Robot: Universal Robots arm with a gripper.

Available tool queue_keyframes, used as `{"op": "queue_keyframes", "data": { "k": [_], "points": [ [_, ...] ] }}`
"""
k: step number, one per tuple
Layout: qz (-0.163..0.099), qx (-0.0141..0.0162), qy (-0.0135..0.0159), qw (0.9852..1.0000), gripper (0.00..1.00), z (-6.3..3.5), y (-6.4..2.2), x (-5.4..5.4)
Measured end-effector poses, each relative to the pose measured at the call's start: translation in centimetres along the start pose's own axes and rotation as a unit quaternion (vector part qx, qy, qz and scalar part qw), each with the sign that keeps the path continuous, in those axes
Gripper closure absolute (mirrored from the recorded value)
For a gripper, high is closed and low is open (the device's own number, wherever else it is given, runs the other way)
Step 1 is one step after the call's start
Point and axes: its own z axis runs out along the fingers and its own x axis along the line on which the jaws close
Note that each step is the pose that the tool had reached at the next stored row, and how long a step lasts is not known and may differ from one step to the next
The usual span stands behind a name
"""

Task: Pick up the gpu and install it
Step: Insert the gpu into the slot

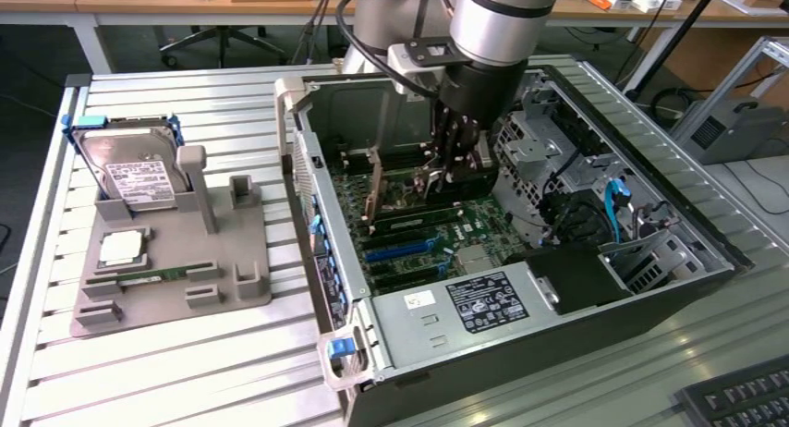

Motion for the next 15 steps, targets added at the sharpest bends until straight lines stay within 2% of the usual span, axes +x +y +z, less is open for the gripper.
{"op": "queue_keyframes", "data": {
  "k": [15],
  "points": [
    [0.000, 0.0000, 0.0000, 1.0000, 0.73, 0.30, 0.01, 0.06]
  ]
}}
